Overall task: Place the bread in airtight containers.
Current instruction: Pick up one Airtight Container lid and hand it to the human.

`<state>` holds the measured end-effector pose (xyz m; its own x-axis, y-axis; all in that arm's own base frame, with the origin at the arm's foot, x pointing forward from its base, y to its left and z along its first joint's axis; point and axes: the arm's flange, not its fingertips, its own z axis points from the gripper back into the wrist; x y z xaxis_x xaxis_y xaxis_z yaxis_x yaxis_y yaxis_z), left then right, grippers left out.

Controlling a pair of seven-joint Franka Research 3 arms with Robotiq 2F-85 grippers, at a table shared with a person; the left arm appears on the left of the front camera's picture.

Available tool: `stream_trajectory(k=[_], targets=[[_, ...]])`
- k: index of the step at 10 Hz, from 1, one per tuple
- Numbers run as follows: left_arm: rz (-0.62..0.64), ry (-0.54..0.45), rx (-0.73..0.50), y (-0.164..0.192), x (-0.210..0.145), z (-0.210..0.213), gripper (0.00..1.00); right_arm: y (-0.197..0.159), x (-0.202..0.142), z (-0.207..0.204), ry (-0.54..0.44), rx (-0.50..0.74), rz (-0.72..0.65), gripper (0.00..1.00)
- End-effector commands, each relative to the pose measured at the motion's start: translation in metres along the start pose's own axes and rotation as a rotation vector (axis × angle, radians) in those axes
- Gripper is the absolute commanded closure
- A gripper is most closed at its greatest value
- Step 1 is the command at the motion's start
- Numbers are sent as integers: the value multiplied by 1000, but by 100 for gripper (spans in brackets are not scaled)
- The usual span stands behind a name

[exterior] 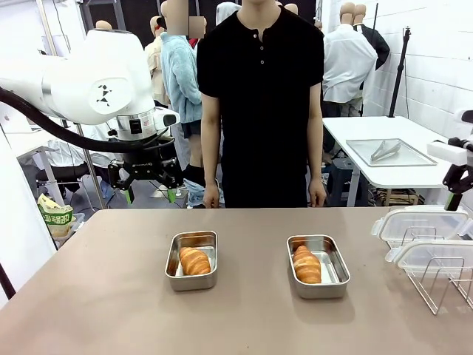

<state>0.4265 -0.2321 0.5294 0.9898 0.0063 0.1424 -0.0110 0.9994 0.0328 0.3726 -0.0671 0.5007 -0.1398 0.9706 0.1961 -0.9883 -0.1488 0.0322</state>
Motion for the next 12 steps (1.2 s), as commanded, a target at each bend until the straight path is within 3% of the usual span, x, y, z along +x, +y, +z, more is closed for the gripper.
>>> stream_trajectory(k=[1,3,7,12], targets=[[2,-1,-3,2,0,1,0,2,8,-18,93,-97,-82,0],[2,-1,-3,2,0,1,0,-5,14,-23,132,-125,-83,0],[2,-1,-3,2,0,1,0,-13,14,-30,159,-37,-49,0],[2,-1,-3,2,0,1,0,-14,-1,-55,73,-46,-57,0]])
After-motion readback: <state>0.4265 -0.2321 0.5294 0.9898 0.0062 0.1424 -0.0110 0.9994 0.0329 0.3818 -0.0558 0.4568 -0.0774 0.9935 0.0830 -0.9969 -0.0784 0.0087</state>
